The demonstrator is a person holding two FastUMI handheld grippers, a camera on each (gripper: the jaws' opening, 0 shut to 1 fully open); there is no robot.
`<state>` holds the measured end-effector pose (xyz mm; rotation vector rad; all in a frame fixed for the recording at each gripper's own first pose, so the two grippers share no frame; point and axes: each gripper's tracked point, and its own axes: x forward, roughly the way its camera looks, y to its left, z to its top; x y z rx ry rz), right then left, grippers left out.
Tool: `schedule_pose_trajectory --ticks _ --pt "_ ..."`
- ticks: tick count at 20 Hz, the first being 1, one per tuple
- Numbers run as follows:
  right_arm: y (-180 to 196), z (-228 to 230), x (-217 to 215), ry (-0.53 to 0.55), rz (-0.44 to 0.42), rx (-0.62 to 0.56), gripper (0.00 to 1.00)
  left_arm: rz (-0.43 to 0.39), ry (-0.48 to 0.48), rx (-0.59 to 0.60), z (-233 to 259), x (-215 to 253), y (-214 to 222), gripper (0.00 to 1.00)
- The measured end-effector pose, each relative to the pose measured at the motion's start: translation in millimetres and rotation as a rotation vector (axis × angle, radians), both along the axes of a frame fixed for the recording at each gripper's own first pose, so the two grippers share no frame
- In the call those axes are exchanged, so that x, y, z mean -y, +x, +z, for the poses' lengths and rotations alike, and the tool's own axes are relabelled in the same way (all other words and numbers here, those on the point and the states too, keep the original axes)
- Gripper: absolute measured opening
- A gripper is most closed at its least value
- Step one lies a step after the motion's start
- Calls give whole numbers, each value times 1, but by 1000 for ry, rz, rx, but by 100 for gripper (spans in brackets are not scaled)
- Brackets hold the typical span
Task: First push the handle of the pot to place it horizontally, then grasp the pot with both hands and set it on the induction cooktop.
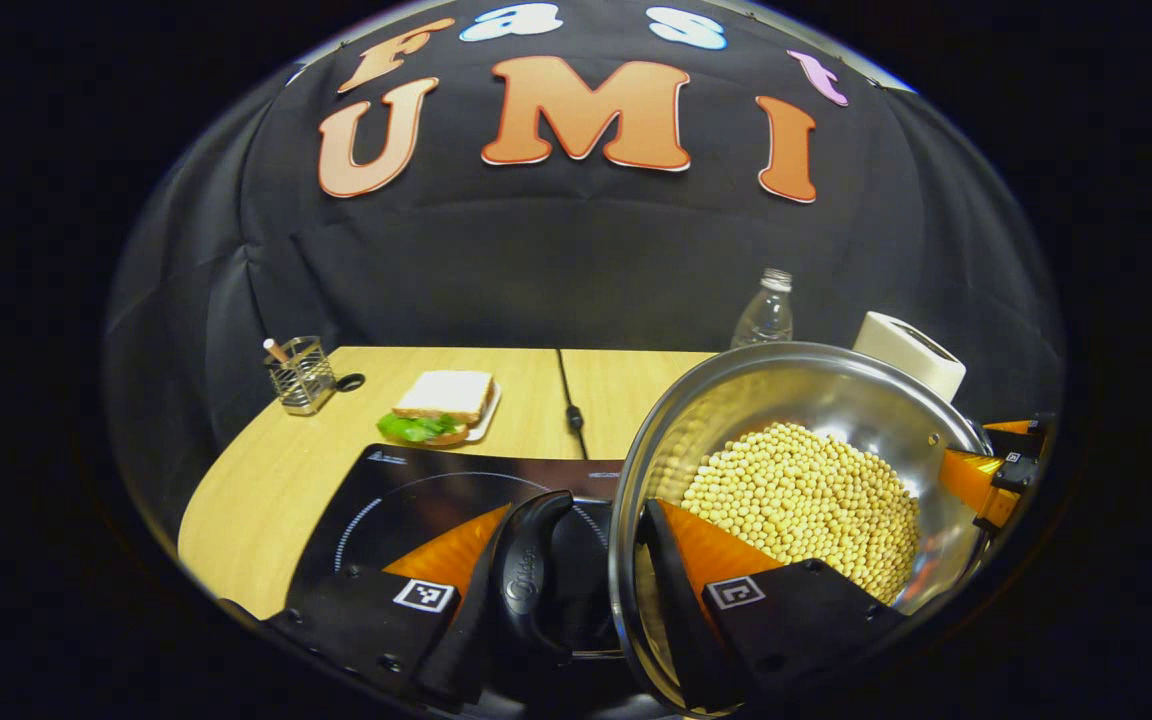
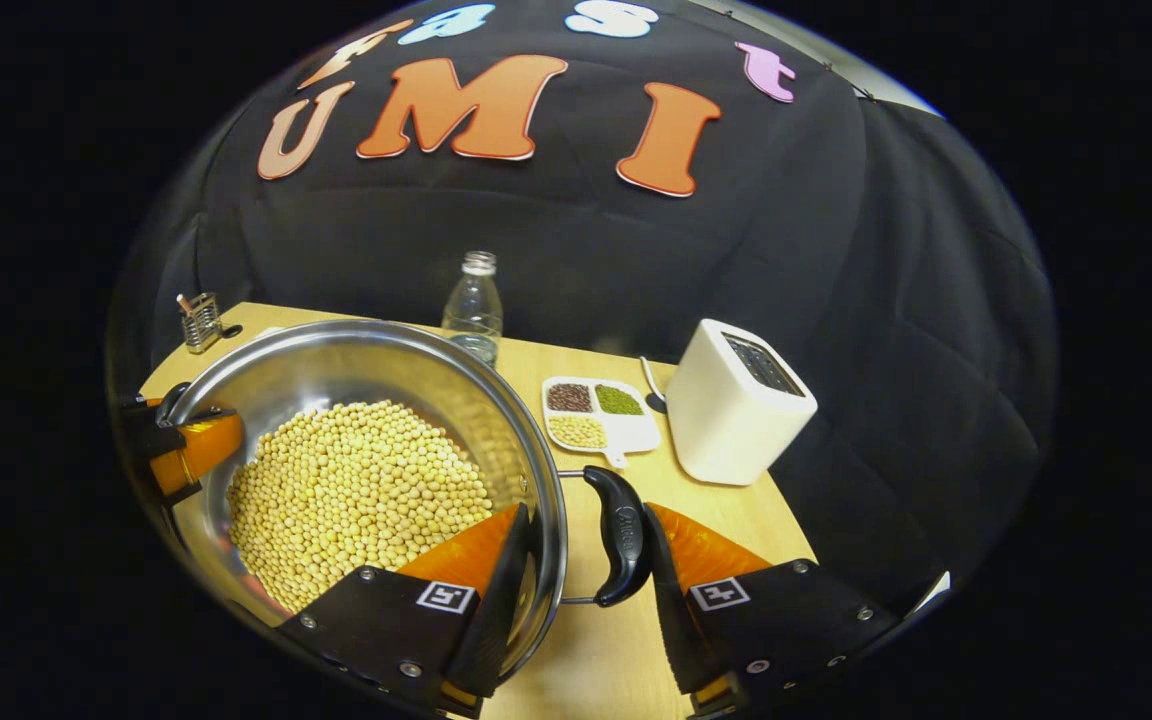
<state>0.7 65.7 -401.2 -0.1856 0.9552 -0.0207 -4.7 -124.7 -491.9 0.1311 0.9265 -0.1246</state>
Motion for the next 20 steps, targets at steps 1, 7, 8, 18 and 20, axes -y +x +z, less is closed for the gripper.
schedule_pose_trajectory --ticks 1,7,8,18,20 --pt "3 4 -11 1 12 6 64 7 4 2 4 -10 0 77" --pt "11 18 -68 34 59 18 64 47 43 29 29 -66 8 77" --pt "13 20 -77 41 68 22 64 57 49 33 33 -75 9 80" --pt "27 8 -150 95 137 24 64 124 117 43 53 -157 20 77" --pt "30 5 -157 103 142 22 64 131 128 44 56 -167 22 77"
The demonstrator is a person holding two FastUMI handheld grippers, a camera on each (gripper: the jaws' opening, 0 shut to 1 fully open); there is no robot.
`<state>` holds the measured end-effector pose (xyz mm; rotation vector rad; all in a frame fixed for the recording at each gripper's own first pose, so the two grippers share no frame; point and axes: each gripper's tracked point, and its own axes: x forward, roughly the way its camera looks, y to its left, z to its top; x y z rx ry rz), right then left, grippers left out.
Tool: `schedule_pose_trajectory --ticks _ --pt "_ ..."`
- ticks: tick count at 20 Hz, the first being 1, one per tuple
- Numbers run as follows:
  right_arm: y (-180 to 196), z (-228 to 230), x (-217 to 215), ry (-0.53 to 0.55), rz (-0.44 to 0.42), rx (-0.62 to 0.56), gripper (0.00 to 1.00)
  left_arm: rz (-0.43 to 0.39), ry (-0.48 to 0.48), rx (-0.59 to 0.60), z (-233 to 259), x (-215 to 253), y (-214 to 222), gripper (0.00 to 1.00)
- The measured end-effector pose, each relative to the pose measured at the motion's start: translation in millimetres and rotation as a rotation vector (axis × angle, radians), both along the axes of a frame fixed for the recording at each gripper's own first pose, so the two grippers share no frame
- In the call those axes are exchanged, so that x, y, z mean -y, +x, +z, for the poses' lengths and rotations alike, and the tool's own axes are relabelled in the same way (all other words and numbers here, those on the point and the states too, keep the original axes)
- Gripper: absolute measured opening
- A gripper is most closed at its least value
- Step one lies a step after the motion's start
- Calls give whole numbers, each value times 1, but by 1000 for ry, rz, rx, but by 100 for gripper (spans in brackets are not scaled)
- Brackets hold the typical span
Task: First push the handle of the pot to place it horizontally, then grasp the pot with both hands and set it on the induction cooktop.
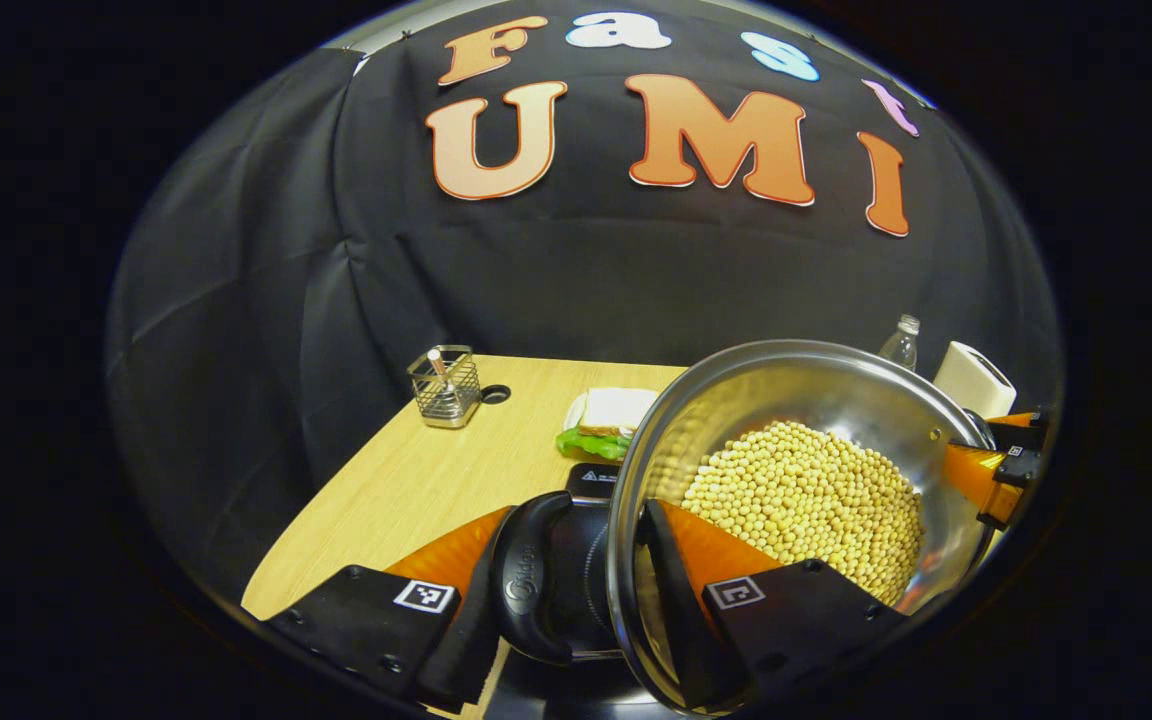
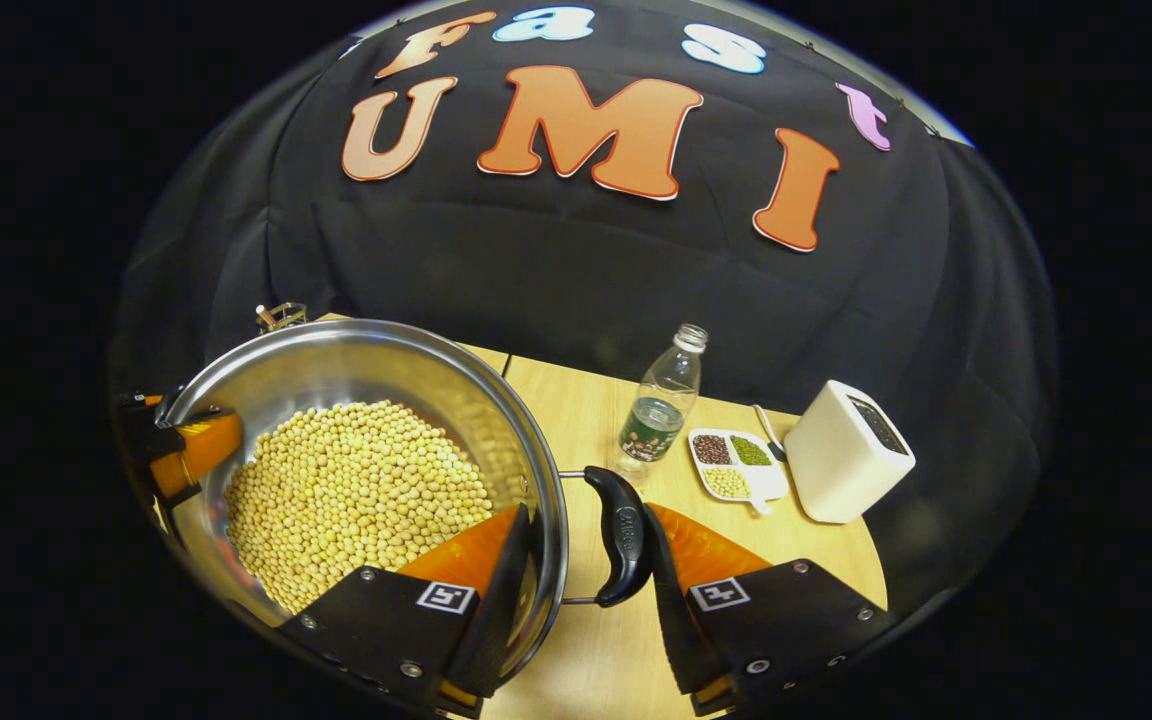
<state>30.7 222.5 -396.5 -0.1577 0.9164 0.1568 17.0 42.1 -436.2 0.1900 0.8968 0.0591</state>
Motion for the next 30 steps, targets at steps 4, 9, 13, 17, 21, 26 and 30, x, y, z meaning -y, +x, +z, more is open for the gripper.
schedule_pose_trajectory --ticks 4,9,13,17,21,26,30 --pt "1 -13 -11 6 17 -7 64 17 17 -7 0 -10 1 77" --pt "4 -26 -30 14 31 -18 64 33 25 -14 2 -9 -3 77" --pt "1 -40 -38 10 37 -23 64 44 19 -31 -1 -9 -4 74" --pt "2 -54 -46 3 46 -47 64 57 15 -55 -2 -9 -7 77" --pt "1 -68 -55 -1 49 -75 64 61 10 -90 3 -8 -9 77" --pt "2 -73 -52 7 40 -89 64 41 12 -99 -3 -8 -7 77" --pt "2 -75 -53 -12 46 -86 66 44 -3 -98 -4 -7 -6 77"
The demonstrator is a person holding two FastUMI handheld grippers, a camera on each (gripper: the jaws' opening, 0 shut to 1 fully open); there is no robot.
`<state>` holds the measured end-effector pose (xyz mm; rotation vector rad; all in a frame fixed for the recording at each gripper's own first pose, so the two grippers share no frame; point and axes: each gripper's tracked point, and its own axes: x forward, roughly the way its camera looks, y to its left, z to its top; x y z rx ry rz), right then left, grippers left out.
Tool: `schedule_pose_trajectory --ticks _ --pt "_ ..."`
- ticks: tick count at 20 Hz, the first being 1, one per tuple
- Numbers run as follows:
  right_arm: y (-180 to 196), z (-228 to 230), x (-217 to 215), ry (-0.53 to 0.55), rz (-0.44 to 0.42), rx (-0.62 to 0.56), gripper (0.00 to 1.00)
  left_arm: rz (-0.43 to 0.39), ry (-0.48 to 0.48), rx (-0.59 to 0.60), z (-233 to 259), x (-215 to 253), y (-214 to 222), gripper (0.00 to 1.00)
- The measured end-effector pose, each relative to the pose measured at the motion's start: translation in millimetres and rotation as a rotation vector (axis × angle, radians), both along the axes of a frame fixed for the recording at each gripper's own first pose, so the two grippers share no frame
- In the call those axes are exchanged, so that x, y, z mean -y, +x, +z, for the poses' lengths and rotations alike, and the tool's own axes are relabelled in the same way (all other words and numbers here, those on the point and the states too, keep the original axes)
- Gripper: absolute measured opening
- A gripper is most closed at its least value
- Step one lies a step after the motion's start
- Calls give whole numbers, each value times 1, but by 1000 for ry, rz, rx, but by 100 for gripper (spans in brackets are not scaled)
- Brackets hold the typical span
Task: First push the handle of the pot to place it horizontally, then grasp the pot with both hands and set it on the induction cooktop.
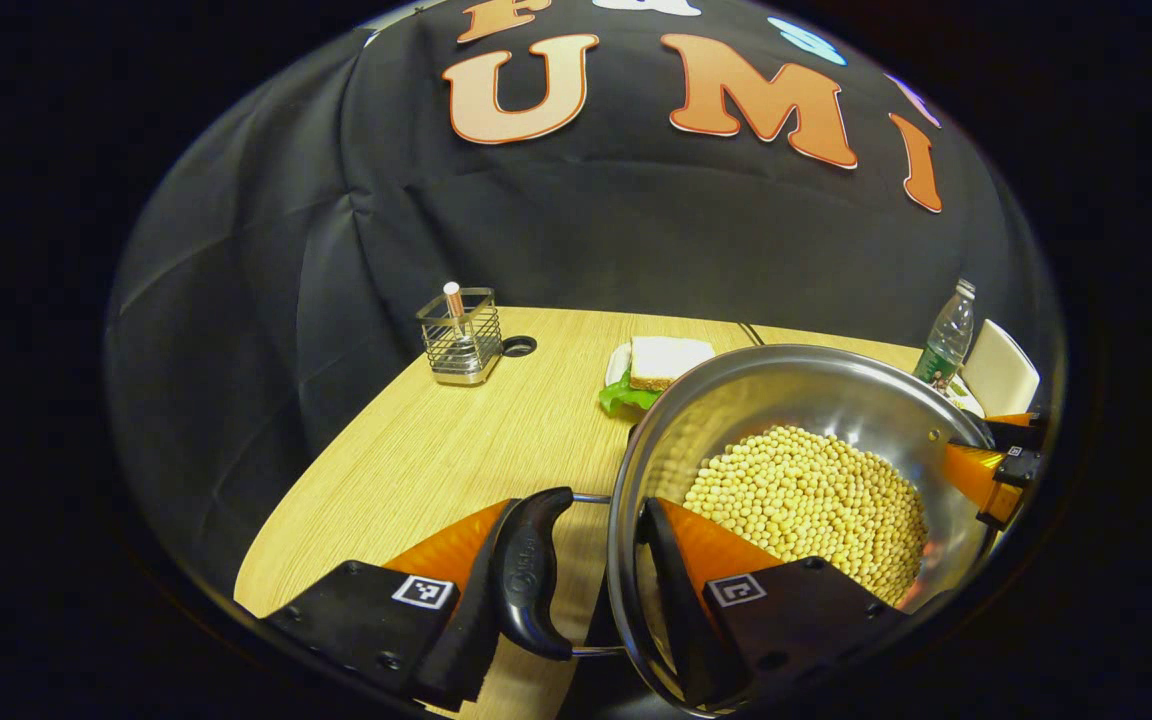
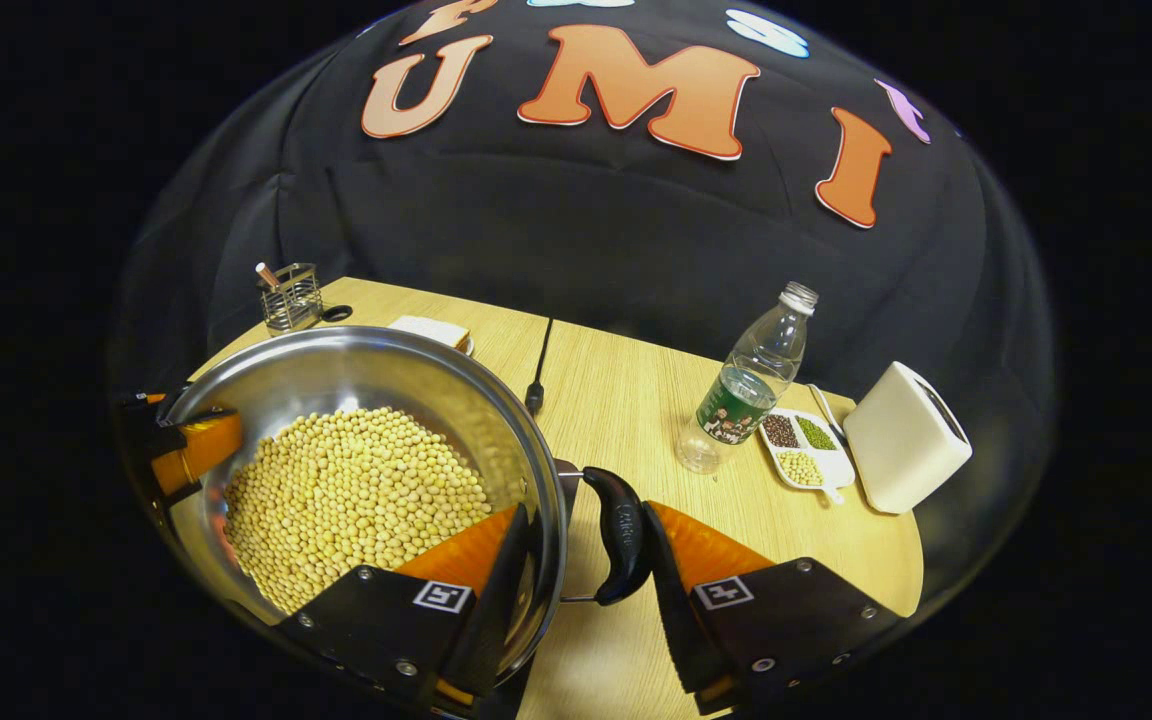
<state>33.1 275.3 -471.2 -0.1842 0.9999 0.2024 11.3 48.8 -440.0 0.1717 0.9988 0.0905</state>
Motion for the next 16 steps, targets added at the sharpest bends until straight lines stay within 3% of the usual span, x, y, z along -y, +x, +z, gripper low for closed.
schedule_pose_trajectory --ticks 3,5,7,10,16 --pt "-2 -1 -2 -14 12 1 68 9 7 9 -2 1 1 81" --pt "-6 1 -2 4 21 -11 80 12 4 13 -3 1 1 84" --pt "-3 14 -1 57 13 4 82 19 3 27 -2 2 4 87" --pt "13 54 2 118 3 110 83 10 10 89 11 5 14 88" --pt "20 145 37 135 22 320 85 -24 -38 247 62 20 42 90"
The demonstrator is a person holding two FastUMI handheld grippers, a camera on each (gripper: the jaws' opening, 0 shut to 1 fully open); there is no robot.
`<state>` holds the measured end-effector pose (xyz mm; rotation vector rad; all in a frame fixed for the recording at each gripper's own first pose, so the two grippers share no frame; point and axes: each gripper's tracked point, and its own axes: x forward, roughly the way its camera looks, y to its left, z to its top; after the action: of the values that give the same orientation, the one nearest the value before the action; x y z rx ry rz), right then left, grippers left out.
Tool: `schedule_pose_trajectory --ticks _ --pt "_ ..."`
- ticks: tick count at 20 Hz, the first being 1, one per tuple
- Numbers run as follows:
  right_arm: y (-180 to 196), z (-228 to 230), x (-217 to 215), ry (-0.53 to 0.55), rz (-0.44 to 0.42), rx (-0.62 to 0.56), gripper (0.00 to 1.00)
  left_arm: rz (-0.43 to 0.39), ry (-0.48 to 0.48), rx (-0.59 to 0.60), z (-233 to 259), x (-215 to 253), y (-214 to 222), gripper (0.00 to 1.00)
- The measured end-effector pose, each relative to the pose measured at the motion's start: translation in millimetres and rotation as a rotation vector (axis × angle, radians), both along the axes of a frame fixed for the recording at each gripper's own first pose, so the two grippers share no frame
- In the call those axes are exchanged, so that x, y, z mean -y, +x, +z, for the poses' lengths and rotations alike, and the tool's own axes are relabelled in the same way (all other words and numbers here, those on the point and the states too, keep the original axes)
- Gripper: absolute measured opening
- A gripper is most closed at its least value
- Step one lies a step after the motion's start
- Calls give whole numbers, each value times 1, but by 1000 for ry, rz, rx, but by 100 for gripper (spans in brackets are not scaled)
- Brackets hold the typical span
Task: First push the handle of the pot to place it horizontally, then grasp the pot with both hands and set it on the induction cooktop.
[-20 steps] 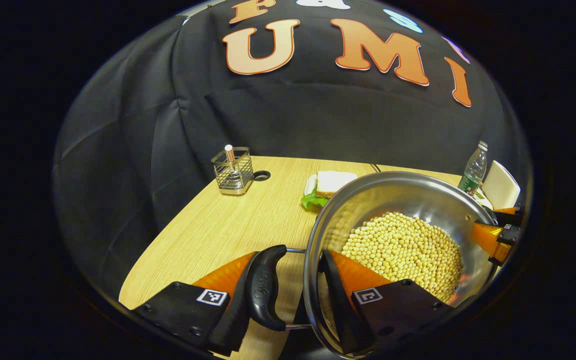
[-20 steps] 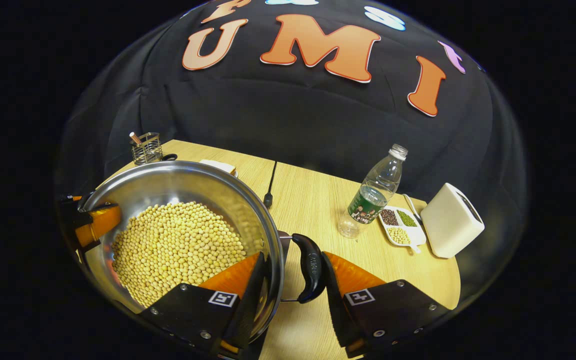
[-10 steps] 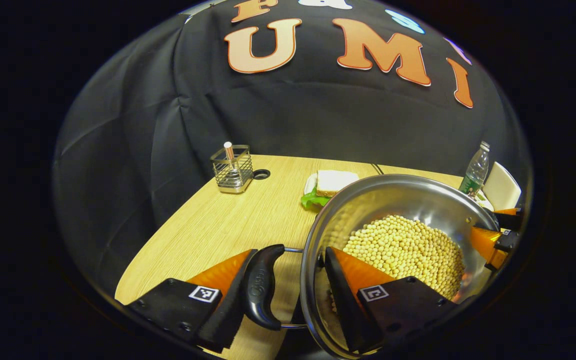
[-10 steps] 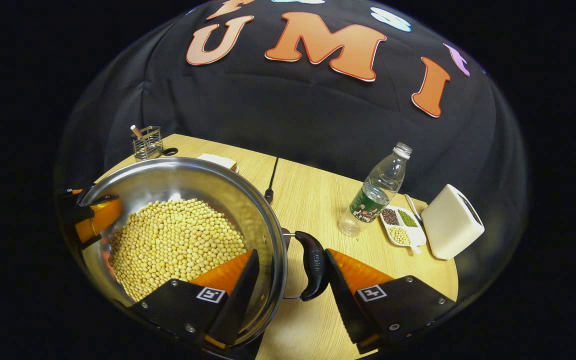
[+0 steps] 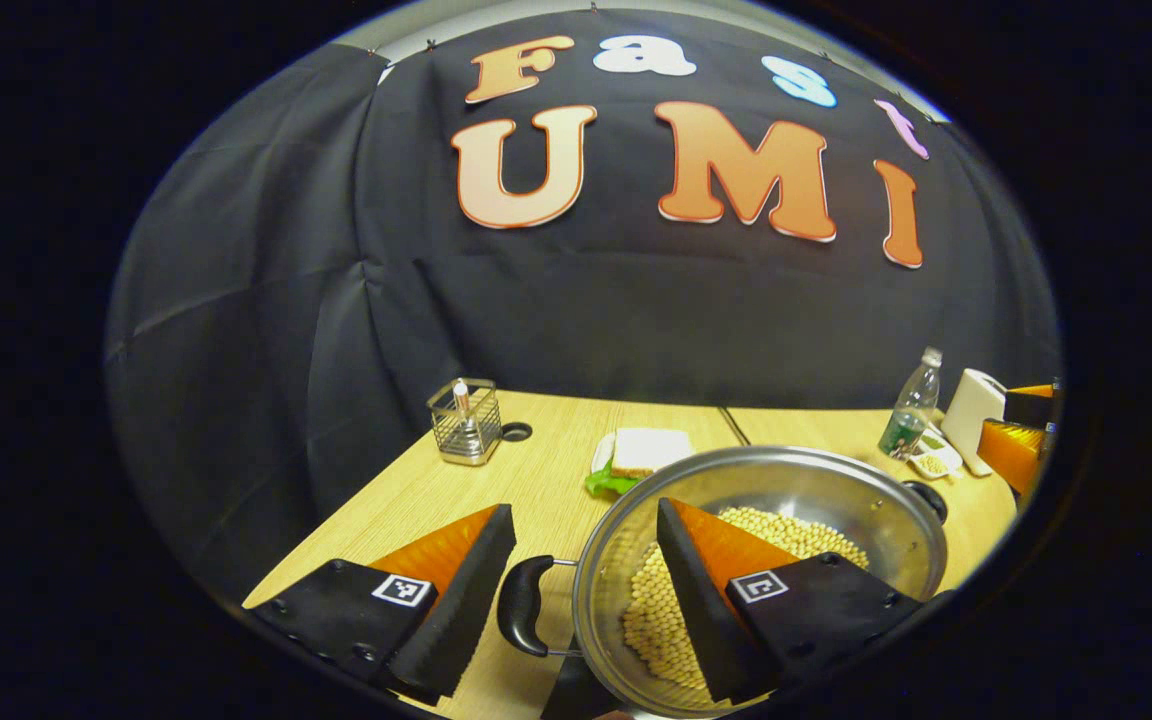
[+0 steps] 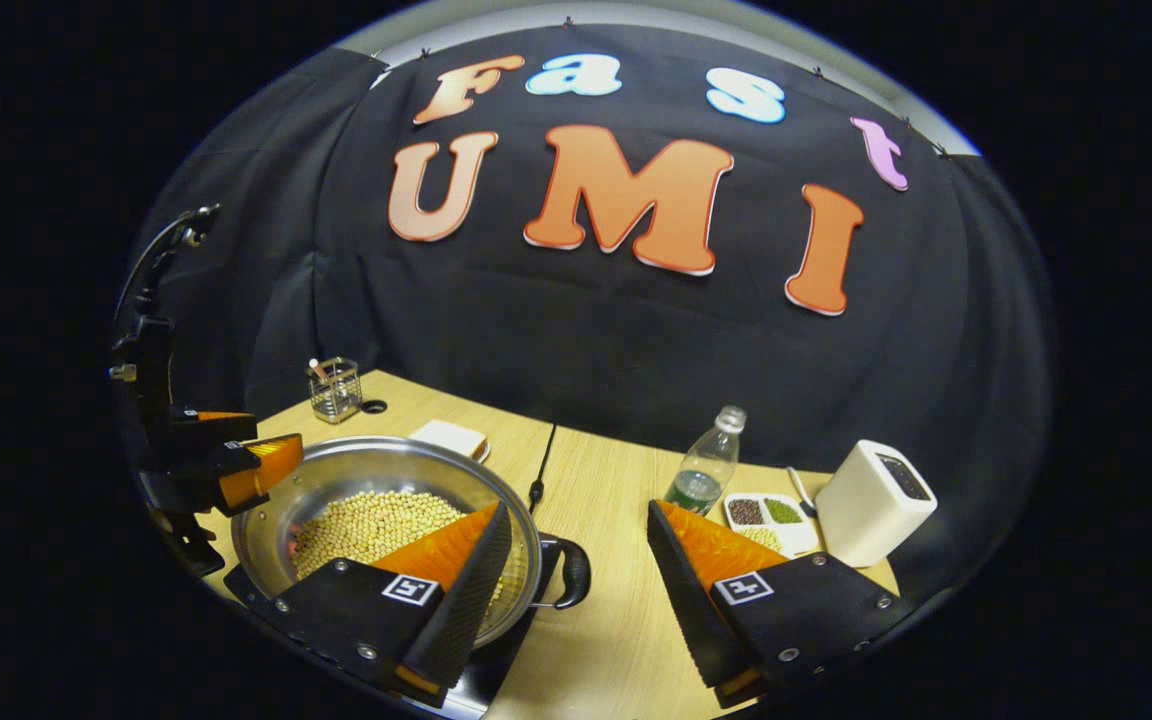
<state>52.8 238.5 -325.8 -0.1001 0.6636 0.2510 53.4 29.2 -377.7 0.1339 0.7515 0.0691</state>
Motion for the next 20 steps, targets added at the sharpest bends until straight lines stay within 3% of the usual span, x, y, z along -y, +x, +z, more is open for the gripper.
schedule_pose_trajectory --ticks 9,12,13,14,16,18,20 --pt "-4 133 130 14 -132 272 95 -4 -10 302 140 25 22 95" --pt "-9 166 167 13 -170 344 95 -40 -34 420 205 45 23 98" --pt "-11 173 176 4 -163 358 95 -62 -55 460 224 57 25 95" --pt "-17 180 185 -9 -161 367 95 -79 -69 483 240 67 24 98" --pt "-17 192 199 -24 -174 383 95 -99 -107 514 270 86 18 92" --pt "-22 206 210 -24 -185 399 95 -126 -143 526 296 104 14 92" --pt "-24 225 216 -1 -201 435 95 -170 -123 575 325 114 17 94"
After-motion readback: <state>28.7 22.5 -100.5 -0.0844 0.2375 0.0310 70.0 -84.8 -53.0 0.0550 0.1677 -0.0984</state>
